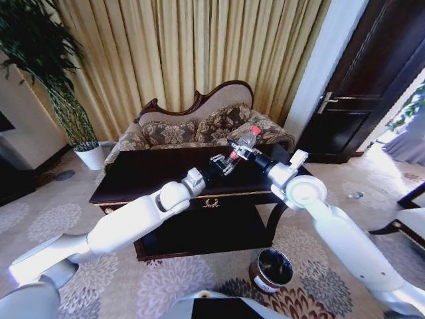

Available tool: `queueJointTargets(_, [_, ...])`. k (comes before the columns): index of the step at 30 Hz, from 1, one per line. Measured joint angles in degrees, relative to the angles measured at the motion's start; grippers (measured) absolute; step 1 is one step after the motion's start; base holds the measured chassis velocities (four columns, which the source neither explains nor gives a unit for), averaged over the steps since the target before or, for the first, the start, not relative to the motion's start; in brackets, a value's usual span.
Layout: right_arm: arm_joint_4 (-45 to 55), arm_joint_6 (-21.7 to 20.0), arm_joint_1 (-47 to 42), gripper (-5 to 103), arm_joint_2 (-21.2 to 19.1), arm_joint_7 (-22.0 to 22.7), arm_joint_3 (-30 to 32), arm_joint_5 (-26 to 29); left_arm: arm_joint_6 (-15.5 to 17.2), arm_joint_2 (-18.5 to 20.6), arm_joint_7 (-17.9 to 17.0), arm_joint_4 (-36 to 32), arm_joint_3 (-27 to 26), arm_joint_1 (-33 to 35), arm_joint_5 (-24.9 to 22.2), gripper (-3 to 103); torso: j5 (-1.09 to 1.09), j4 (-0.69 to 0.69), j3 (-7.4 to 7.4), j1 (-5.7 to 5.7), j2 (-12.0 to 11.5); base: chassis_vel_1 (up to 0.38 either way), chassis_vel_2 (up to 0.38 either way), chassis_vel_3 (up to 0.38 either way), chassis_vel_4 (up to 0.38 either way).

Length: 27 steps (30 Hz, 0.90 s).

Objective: Move to the front of the table and place the trash on the table into the trash bin.

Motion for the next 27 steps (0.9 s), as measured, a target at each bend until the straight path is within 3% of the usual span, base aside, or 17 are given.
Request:
queueJointTargets(1, [0.0, 0.0, 0.0, 79, 0.0, 0.0, 0.0, 0.0, 0.0, 0.0, 0.0, 0.0, 0.0, 0.0, 0.0, 32, 0.0, 0.0, 0.0, 0.0, 0.0, 0.0, 0.0, 0.0, 0.0])
queueJointTargets(3, [0.2, 0.1, -1.0, 72, -0.3, -1.0, 0.7, 0.0, 0.1, 0.0, 0.1, 0.0, -0.5, 0.6, 0.1, 43, 0.0, 0.01, 0.0, 0.0, 0.0, 0.0, 0.0, 0.0, 0.0])
queueJointTargets(4, [0.2, 0.1, -1.2, 66, -0.4, -1.2, 0.8, 0.0, 0.1, 0.0, 0.1, -0.1, -0.6, 0.8, 0.1, 43, 0.0, 0.01, 0.0, 0.0, 0.0, 0.0, 0.0, 0.0, 0.0])
queueJointTargets(6, [0.2, 0.1, -1.5, 66, -0.5, -1.4, 1.0, 0.0, 0.1, 0.0, 0.0, -0.3, -0.8, 1.0, 0.1, 47, 0.0, 0.0, 0.0, 0.0, 0.0, 0.0, 0.0, 0.0, 0.0])
queueJointTargets(7, [0.2, 0.1, -1.7, 55, -0.8, -1.6, 1.1, 0.0, 0.1, 0.2, -0.2, -0.6, -1.1, 1.5, 0.1, 53, 0.0, 0.0, 0.0, 0.0, 0.0, 0.0, 0.0, 0.0, 0.0])
queueJointTargets(8, [0.2, 0.1, -1.7, 55, -0.9, -1.6, 1.2, 0.1, 0.2, 0.2, -0.2, -0.6, -1.2, 1.5, 0.1, 58, 0.0, 0.0, 0.0, 0.0, 0.0, 0.0, 0.0, 0.0, 0.0])
queueJointTargets(9, [0.3, 0.1, -1.7, 45, -1.1, -1.6, 1.3, 0.1, 0.4, 0.4, -0.5, -1.0, -1.6, 2.0, 0.1, 64, 0.0, 0.0, 0.0, 0.0, 0.0, 0.0, 0.0, 0.0, 0.0])
queueJointTargets(10, [0.3, 0.1, -1.7, 45, -1.1, -1.6, 1.3, 0.1, 0.4, 0.4, -0.5, -1.0, -1.6, 2.0, 0.1, 64, 0.0, 0.0, 0.0, 0.0, 0.0, 0.0, 0.0, 0.0, 0.0])
queueJointTargets(15, [0.3, 0.4, -2.1, 32, -1.5, -1.6, 2.3, 0.1, 1.8, 2.2, -3.4, -3.4, -3.4, 3.7, -1.2, 85, -0.01, 0.01, 0.0, 0.0, 0.0, 0.0, 0.0, 0.0, 0.0])
queueJointTargets(16, [0.3, 0.4, -2.1, 32, -1.5, -1.6, 2.3, 0.1, 1.8, 2.2, -3.4, -3.4, -3.4, 3.7, -1.2, 85, -0.01, 0.01, 0.0, 0.0, 0.0, 0.0, 0.0, 0.0, 0.0])
queueJointTargets(19, [0.1, 0.8, -3.8, 28, -1.6, -0.4, 4.7, -0.2, 3.1, 4.7, -4.7, -5.6, -6.4, 5.9, -3.2, 98, -0.01, 0.01, 0.0, -0.01, 0.0, 0.0, 0.0, 0.0, 0.0])
queueJointTargets(22, [0.2, 1.1, -4.7, 28, -1.6, 0.8, 5.7, -0.7, 3.6, 5.6, -5.8, -6.2, -7.8, 7.0, -4.1, 100, -0.01, 0.0, 0.0, -0.01, 0.0, 0.0, 0.0, 0.0, 0.0])
queueJointTargets(25, [0.2, 3.0, -6.4, 28, -1.6, 3.8, 6.5, -5.7, 4.7, 6.8, -8.0, -7.2, -10.6, 8.9, -5.8, 100, -0.02, 0.01, 0.0, 0.0, 0.0, 0.0, 0.0, 0.0, 0.0])
queueJointTargets(27, [0.0, 4.9, -9.1, 28, -2.0, 7.0, 7.7, -14.4, 6.2, 7.9, -9.7, -7.3, -16.2, 11.6, -7.1, 100, 0.0, 0.02, 0.0, 0.0, 0.0, 0.0, 0.0, 0.0, 0.0])
